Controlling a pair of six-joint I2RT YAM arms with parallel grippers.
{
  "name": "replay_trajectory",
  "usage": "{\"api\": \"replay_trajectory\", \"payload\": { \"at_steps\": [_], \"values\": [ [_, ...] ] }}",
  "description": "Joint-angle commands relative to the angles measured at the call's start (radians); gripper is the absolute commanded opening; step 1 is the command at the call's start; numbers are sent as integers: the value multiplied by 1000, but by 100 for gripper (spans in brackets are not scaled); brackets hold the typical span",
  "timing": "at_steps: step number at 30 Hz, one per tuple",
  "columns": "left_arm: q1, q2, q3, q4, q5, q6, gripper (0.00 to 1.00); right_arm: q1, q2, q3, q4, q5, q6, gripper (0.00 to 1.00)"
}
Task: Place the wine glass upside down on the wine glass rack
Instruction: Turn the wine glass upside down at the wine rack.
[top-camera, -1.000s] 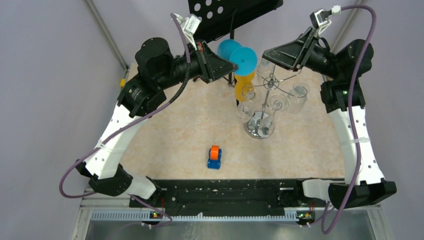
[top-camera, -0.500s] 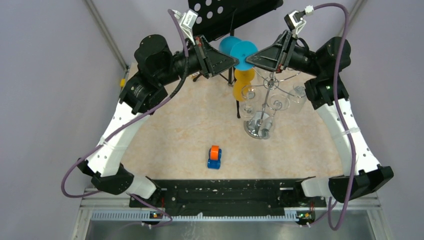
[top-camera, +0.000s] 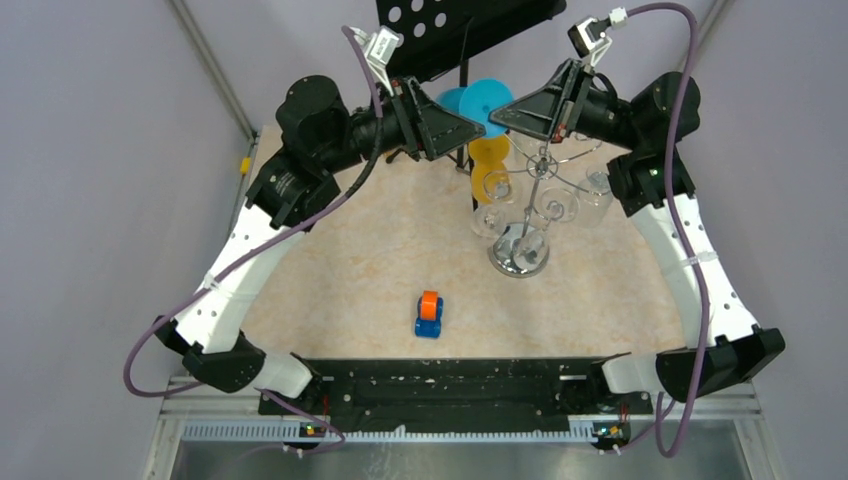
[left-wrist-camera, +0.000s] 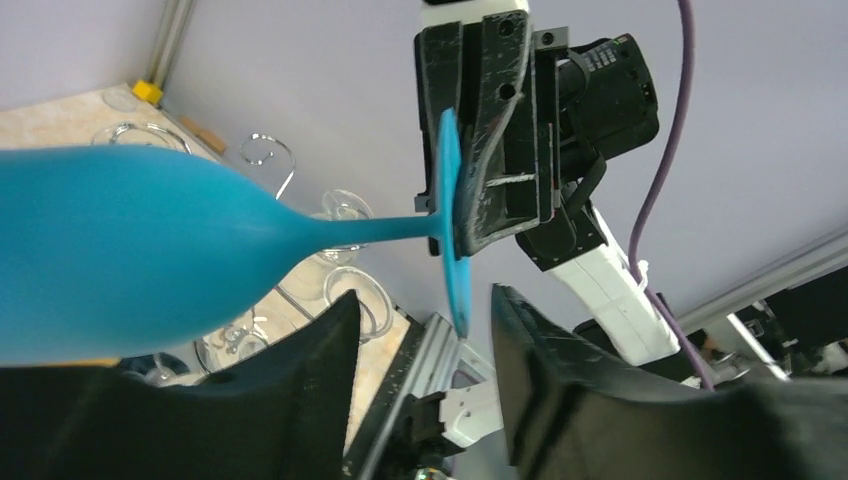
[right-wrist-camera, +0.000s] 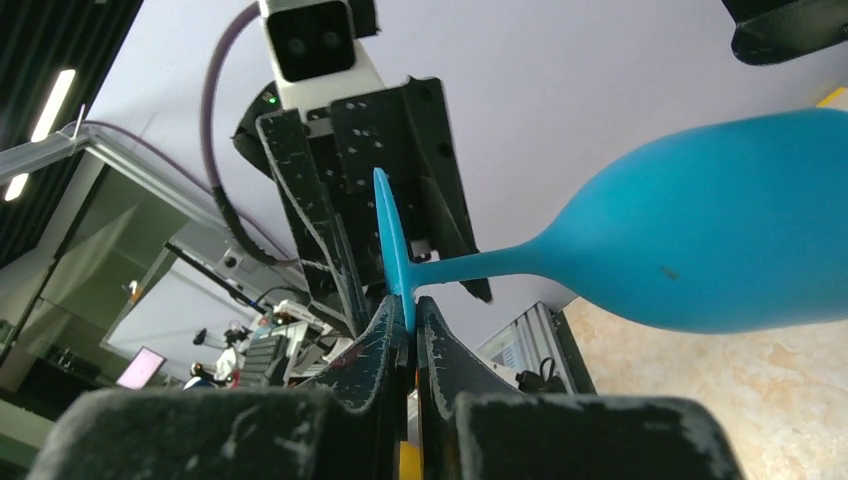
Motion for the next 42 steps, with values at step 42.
{"api": "replay_trajectory", "payload": {
  "at_steps": [42],
  "values": [
    [46,-302,-694,-433,-609,266,94,-479,84,159,12,4,-106,0]
  ]
}}
